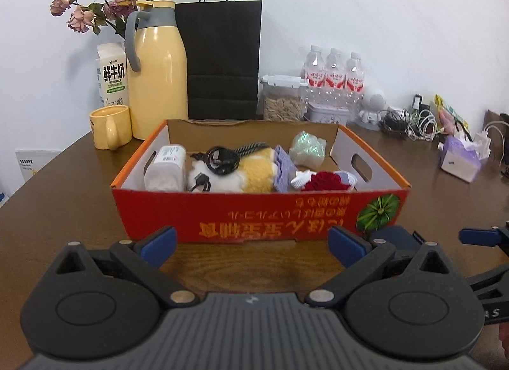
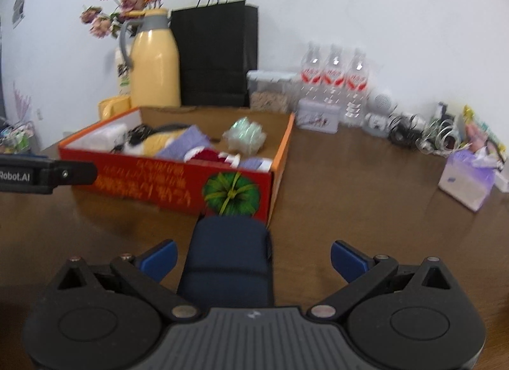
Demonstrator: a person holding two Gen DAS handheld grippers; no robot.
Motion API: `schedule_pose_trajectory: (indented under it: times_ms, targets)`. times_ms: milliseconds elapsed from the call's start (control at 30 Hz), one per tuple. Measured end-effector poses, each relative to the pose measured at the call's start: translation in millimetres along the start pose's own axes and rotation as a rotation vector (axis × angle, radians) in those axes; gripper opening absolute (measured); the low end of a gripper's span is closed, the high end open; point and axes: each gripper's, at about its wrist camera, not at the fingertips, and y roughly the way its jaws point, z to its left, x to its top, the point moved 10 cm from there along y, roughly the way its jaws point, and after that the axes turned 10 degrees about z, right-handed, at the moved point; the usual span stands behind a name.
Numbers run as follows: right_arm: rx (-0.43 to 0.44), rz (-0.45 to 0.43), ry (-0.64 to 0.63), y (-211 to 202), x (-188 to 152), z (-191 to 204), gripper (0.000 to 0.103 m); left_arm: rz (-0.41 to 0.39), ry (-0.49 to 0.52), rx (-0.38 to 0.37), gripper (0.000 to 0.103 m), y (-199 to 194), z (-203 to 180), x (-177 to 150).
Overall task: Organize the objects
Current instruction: 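Move both tools over the navy zippered pouch, then grasp the navy pouch with the right tool while the left tool closes on its other end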
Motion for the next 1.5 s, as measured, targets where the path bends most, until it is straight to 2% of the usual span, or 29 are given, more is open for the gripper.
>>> schedule_pose_trajectory:
  times_ms: [167, 233, 300, 367, 567, 733, 900, 967, 1000, 1033, 1100, 1300, 1500]
  targets:
    - [0.056, 0.047, -0.004, 18, 2, 16, 0.099, 0.002, -0.005, 0.020, 0.103, -10, 9, -6]
    - [0.050, 0.076, -0.014, 28, 3, 21, 0.084, 0.002, -0.007, 0.028, 0.103, -14, 16, -7]
    - [0.037, 0.085, -0.031, 33, 5, 25, 0.080, 0.007, -0.007, 0.041, 0.103, -17, 26, -11]
    - [0.053, 0.076, -0.045, 34, 9, 30, 0.069, 0.020, -0.016, 0.058, 0.103, -20, 39, -15]
    - [0.170, 0.063, -0.203, 39, 18, 67, 0.066, 0.026, -0.058, 0.090, 0.103, -35, 79, -29]
    - [0.282, 0.049, -0.378, 45, 25, 118, 0.066, 0.041, -0.087, 0.106, 0.103, -44, 104, -43]
    - [0.328, 0.031, -0.461, 45, 28, 155, 0.066, 0.054, -0.097, 0.105, 0.103, -50, 119, -52]
    - [0.321, 0.027, -0.450, 44, 29, 158, 0.067, 0.056, -0.099, 0.097, 0.103, -50, 122, -52]
    - [0.309, 0.012, -0.432, 41, 31, 156, 0.070, 0.057, -0.094, 0.091, 0.103, -49, 122, -52]
    - [0.294, -0.003, -0.414, 38, 32, 153, 0.079, 0.056, -0.089, 0.084, 0.103, -48, 121, -51]
    - [0.240, -0.038, -0.355, 27, 37, 140, 0.091, 0.060, -0.077, 0.066, 0.103, -45, 118, -49]
    - [0.141, -0.017, -0.074, 1, 30, 91, 0.093, 0.063, -0.028, -0.006, 0.103, -30, 102, -36]
    - [0.180, 0.025, 0.095, -14, 8, 81, 0.091, 0.102, 0.007, -0.096, 0.103, 1, 82, -20]
